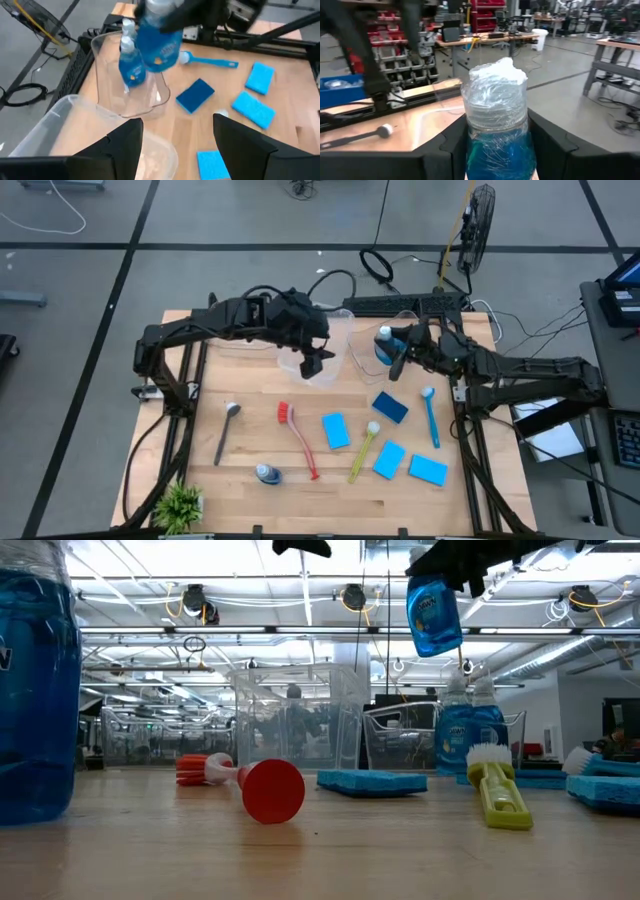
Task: Pick & Place Kitchen Sink Supplies
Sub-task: Put the blue dish soap into the right transparent bin
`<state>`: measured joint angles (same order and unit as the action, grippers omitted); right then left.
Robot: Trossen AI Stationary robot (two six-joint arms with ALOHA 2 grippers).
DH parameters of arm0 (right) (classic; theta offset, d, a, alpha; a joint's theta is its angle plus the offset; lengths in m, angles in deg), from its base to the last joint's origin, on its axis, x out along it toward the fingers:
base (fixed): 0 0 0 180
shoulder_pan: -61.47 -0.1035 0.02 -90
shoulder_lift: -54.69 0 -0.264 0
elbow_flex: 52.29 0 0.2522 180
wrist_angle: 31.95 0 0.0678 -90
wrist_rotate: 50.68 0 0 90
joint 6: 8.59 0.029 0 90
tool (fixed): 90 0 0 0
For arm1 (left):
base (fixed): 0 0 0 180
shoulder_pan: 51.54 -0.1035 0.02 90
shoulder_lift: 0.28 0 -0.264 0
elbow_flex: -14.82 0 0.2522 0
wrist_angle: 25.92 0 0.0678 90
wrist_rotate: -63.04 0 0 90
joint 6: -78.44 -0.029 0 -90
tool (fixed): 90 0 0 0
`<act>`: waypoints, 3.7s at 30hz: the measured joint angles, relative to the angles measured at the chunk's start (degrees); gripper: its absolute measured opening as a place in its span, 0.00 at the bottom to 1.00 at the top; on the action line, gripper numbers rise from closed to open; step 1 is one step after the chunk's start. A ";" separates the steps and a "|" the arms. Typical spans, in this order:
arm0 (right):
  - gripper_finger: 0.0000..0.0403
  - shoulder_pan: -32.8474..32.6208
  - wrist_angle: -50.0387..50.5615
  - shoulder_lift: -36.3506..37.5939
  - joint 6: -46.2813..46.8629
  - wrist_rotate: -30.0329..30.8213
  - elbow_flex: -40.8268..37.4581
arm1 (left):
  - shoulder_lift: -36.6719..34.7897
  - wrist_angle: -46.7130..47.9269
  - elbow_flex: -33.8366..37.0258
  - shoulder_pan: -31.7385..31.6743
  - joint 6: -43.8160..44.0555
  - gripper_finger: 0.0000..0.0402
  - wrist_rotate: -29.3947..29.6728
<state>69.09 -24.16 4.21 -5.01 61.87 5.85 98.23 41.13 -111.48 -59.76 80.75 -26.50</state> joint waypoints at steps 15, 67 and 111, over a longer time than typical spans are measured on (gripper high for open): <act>0.39 5.61 -11.45 -1.21 1.41 -0.01 -8.27 | -22.13 -16.22 31.60 -0.05 8.26 0.61 0.08; 0.41 13.42 -43.55 -24.41 -2.13 -1.73 -24.72 | -35.64 -24.36 46.38 0.74 12.43 0.61 -0.41; 0.46 11.61 -42.66 -12.43 -6.31 -1.58 -24.63 | -35.62 -21.97 46.38 1.13 12.49 0.61 -0.39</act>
<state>80.69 -66.83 -8.21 -11.32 60.29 -18.79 62.62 19.16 -65.10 -58.63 93.23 -26.88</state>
